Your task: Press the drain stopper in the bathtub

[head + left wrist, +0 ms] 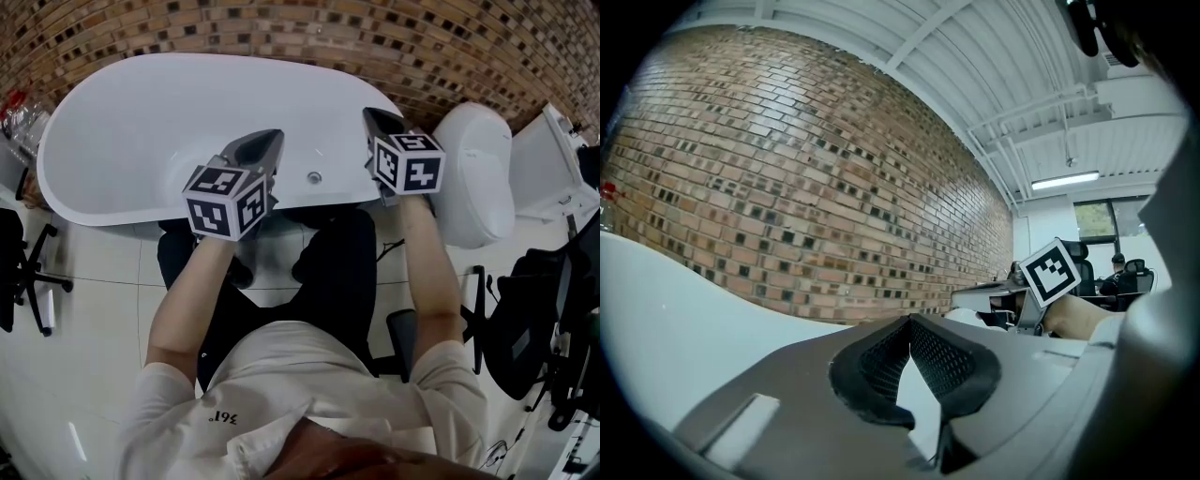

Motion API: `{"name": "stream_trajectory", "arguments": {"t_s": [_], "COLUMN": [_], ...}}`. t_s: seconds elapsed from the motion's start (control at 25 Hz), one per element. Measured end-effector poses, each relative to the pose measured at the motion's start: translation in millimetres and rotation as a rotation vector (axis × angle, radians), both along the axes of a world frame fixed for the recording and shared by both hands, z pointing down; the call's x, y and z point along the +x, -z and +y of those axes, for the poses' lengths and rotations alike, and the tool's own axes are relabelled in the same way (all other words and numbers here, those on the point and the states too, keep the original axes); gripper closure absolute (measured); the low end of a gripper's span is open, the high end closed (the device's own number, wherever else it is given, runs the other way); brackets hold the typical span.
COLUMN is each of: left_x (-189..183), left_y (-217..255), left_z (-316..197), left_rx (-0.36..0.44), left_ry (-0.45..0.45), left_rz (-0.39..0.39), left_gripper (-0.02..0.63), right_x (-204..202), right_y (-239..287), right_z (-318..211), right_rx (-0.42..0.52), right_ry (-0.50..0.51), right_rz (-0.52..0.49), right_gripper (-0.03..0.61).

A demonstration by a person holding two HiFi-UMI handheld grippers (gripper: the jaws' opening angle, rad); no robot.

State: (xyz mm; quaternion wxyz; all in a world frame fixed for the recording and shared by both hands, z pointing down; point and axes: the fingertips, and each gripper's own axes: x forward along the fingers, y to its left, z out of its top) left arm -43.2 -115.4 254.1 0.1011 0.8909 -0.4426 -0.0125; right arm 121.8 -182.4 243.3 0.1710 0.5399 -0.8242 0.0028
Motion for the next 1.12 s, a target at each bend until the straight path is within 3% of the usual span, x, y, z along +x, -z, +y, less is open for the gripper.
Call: {"name": "stream_trajectory", "arguments": {"t_s": [0.4,0.84,1.12], "left_x": [-2.8,-2.9,-5.3], "left_y": [2.5,4.6,1.9], "left_z": [8.3,22.0,26.8], "left_rx": [0.011,0.018,0.025], "left_ry": [0.005,0.003,0.01], "left_rz": [0.02,0.033,0.02], "left_gripper": [0.606,0.606,0.606], "right_x": [-0.3,-1.6,-5.3], "right_y": [-2.3,9.1,5.5], "right_z": [7.3,34.2,42.9], "right_rx": [0.012,0.13,0.142], "right_ry": [0.004,-0.028,-0.019], "right_rz": [-0.055,-0.046,-0.051], "right_gripper": [0.565,0.565,0.563]}}
